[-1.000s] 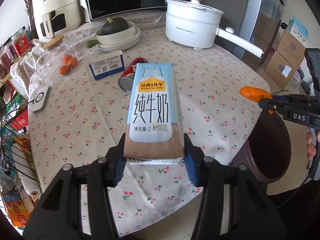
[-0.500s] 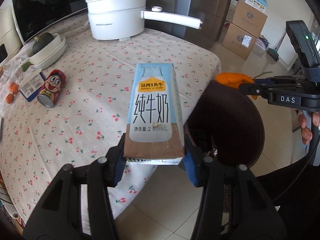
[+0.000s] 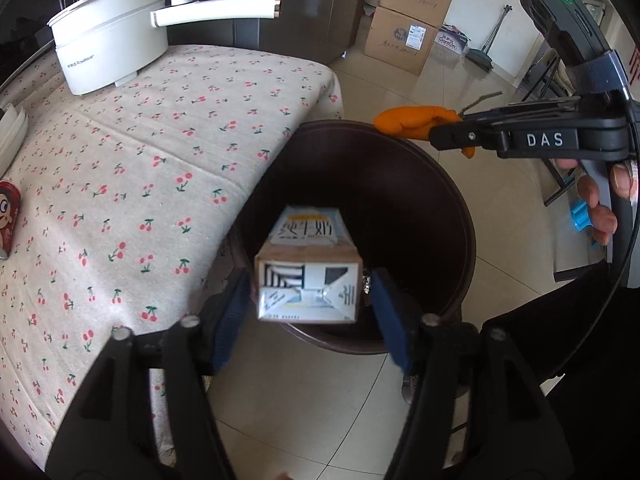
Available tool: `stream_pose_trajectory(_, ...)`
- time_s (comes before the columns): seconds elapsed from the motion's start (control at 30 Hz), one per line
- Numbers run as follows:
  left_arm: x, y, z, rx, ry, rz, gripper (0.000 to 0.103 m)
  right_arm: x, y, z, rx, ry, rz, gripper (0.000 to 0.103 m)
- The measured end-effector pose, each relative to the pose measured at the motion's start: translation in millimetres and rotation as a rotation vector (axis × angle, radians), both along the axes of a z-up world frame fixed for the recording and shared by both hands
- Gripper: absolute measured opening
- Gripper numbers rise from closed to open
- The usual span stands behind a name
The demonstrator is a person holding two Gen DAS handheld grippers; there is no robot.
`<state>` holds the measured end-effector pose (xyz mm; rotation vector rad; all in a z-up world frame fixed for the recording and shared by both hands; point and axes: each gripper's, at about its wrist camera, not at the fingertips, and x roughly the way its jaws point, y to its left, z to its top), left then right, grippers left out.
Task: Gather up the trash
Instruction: 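Open both tools over the brown bin, dropping the milk carton and pepper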
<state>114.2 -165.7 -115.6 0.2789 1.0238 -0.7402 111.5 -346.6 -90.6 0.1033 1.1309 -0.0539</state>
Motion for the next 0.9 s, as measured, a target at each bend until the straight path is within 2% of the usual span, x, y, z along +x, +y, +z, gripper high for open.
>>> stream_pose_trajectory(0.03,1,1,1,0.011,-0.022,0.025,0.101,-1,-3,-1,0.001,0.002,-0.004,0.029)
stream_pose_trajectory(0.07,2,3,2,0.010,-0.040,0.044,0.102,-2,-6,-1,0.001,0.004,-0.008,0.029)
stream_pose_trajectory(0.37,15,26,-2,0.053,-0.020,0.158,0.102,-6,-12,-3,-0.007,0.009,-0.013,0.029)
stream_pose_trajectory(0.57,16,40,3,0.046,-0.018,0.191,0.102,-3,-8,-4,-0.024,0.009,-0.013,0.032)
stream_pose_trajectory(0.63,17,44,4,0.047,-0.021,0.199,0.102,-2,-8,-3,-0.021,0.005,-0.025,0.062)
stream_pose_trajectory(0.67,18,47,4,0.047,-0.020,0.203,0.102,-2,-9,-3,-0.020,0.000,-0.033,0.082)
stream_pose_trajectory(0.7,18,50,5,0.047,-0.019,0.209,0.102,-3,-8,-1,-0.022,-0.012,-0.041,0.084)
stream_pose_trajectory(0.9,20,67,9,0.040,-0.020,0.243,0.102,1,-4,1,-0.017,-0.020,-0.035,0.085)
